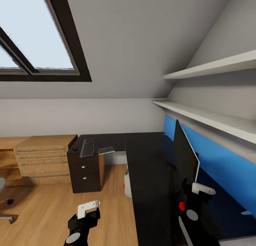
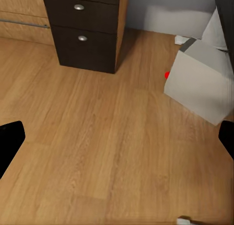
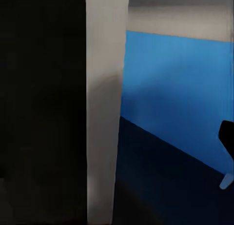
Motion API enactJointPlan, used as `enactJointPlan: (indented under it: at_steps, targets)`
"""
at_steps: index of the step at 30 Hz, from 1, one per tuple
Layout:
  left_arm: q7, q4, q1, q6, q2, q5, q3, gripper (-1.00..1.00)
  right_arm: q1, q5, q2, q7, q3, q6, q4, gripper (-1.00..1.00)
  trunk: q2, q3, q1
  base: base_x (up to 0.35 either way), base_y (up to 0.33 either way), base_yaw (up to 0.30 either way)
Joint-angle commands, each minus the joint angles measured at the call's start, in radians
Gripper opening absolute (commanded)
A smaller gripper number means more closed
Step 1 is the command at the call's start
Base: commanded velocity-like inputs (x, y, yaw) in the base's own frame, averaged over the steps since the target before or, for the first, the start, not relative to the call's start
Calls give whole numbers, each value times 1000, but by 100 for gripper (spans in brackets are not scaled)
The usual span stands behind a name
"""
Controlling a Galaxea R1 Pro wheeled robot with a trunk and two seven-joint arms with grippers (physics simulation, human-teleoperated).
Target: In the bedroom, organize the workspace by keeping the computer under the desk, ensuring the monitor is on the desk, placing the keyboard on the desk next to the monitor, placing the mouse on the desk next to the keyboard, moving the folder from the swivel chair onto the desk next to the mouse, stacking the notebook on top of the folder with the pen on top of the notebook, and positioning the swivel chair next to the desk.
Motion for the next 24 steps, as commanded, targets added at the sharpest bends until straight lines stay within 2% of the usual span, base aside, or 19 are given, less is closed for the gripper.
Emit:
enactJointPlan:
  at_steps: [1, 7, 24]
  targets:
    - [7, -2, 0, 2, 0, 7, -1, 100, 0, 8, 1, -2, -2, -1, 1, 100, 0, 0, 0, -50, -286, -55]
    - [7, -2, 0, 2, 0, 7, 0, 100, 0, 7, 3, -3, -2, -1, 2, 100, 0, 1, 0, -14, -163, -16]
    - [8, -7, 0, -1, 2, 8, 0, 100, 0, 7, 6, -1, 1, -1, 3, 100, 0, 1, 0, 0, -6, -1]
